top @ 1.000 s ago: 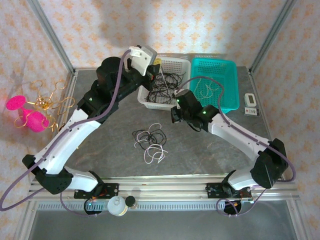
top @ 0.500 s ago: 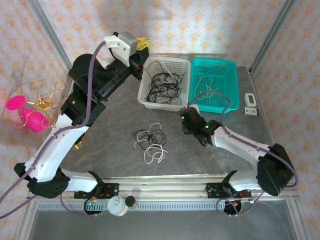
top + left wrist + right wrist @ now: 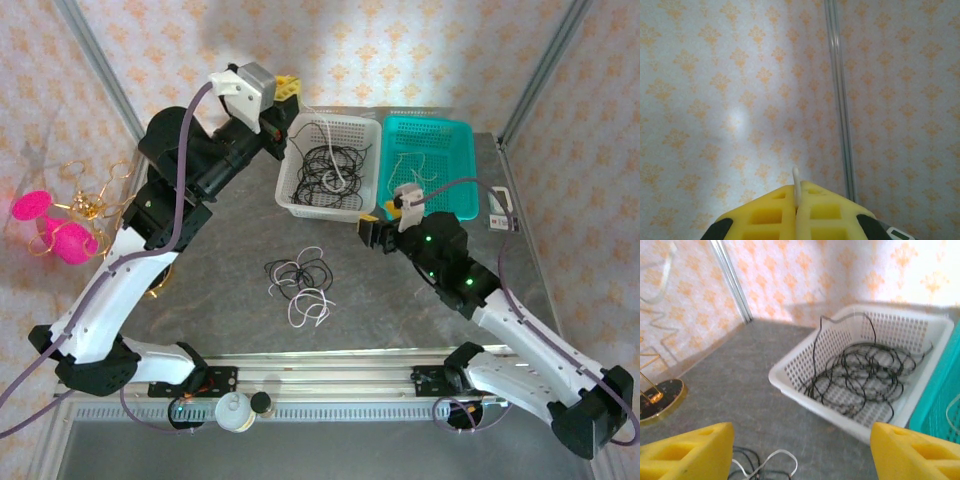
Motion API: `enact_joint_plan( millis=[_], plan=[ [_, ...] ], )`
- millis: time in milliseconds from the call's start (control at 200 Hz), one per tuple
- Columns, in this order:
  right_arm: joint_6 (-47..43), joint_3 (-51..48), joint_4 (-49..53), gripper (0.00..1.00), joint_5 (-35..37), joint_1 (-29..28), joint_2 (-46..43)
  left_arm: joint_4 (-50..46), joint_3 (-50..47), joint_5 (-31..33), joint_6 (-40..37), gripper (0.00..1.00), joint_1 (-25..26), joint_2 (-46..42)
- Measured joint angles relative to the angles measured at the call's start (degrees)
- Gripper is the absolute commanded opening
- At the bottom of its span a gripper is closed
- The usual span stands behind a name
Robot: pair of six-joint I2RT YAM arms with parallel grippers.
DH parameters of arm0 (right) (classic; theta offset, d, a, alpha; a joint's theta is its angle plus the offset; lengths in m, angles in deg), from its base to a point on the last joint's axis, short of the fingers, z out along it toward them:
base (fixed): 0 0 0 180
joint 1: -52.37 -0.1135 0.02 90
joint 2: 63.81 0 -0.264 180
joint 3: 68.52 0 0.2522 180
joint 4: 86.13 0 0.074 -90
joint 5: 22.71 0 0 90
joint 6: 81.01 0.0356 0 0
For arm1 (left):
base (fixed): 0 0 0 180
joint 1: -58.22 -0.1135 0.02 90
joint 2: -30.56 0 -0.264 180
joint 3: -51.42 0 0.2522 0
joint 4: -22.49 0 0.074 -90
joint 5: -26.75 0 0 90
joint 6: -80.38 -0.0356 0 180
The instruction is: Untangle the cables
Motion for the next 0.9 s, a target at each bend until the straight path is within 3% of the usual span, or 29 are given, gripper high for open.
enact_joint_plan(
  millis=[205, 365, 481, 901],
  plan=[
    [-7.85, 3.28, -2.91, 0.71, -12.63, 4.79, 3.04, -0.42, -1.62, -1.88, 0.48, 0.0, 0.0, -0.02],
    [-11.87, 16.31, -0.26, 0.71, -23.39, 8.76, 11.02, -1.6, -3.65, -3.65, 1.53, 0.0, 0.04, 0.11],
    [-14.97, 23.23, 1.84, 0.72, -26.51, 11.54, 14.47, -1.51, -5.18, -5.18, 2.67, 0.0, 0.07, 0.26],
    [-24.96, 30.77, 15.45, 0.79, -33.03, 13.22, 20.09, -4.33, -8.48, -8.37, 2.93, 0.0, 0.92, 1.4]
  ],
)
